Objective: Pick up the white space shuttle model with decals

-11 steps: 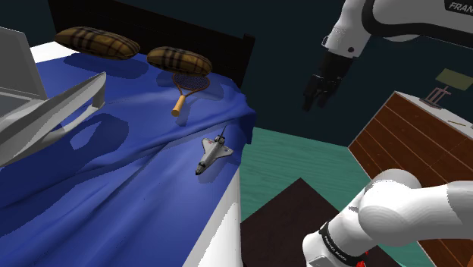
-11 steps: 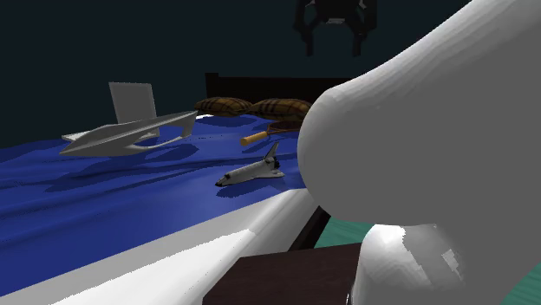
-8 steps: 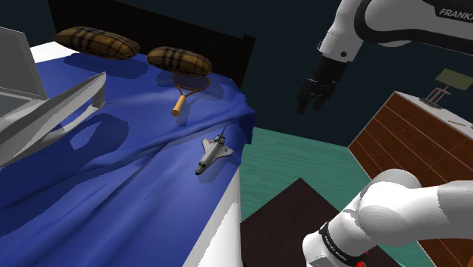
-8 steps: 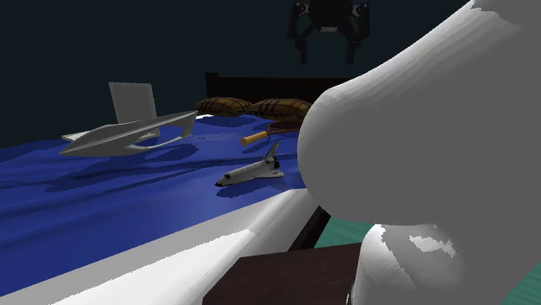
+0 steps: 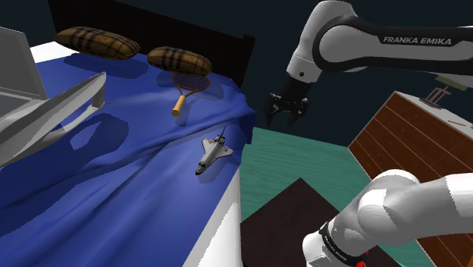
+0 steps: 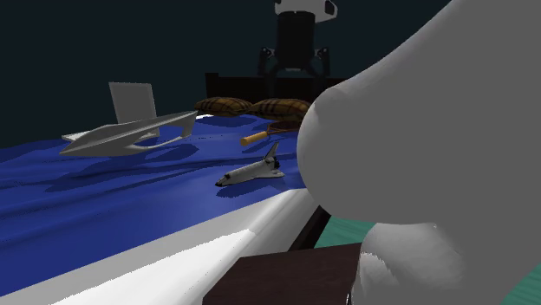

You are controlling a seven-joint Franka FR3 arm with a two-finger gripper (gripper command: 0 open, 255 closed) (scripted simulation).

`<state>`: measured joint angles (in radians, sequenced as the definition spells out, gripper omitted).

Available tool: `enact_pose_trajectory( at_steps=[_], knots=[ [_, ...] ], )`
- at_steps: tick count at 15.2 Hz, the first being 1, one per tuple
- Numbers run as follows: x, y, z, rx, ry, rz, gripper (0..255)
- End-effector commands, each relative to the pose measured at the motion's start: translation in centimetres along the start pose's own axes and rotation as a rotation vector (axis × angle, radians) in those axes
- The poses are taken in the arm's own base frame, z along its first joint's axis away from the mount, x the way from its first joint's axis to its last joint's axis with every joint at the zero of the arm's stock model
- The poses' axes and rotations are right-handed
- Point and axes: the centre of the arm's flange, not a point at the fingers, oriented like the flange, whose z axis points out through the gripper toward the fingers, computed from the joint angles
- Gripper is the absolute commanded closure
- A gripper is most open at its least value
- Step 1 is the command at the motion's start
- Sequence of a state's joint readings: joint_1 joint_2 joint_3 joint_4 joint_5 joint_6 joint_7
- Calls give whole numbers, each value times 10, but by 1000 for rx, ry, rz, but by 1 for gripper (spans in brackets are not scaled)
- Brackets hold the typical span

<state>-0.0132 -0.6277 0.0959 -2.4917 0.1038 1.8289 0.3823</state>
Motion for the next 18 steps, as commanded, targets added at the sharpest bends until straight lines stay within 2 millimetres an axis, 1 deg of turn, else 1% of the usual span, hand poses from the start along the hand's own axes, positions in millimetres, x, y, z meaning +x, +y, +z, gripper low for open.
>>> enact_pose_trajectory(
  at_steps=[1,9,14,18],
  knots=[
    [8,-12,20,12,6,73,0],
    [52,-65,93,53,24,339,0],
    [87,-93,138,79,35,506,0],
    [119,-112,172,99,44,639,0]
  ],
)
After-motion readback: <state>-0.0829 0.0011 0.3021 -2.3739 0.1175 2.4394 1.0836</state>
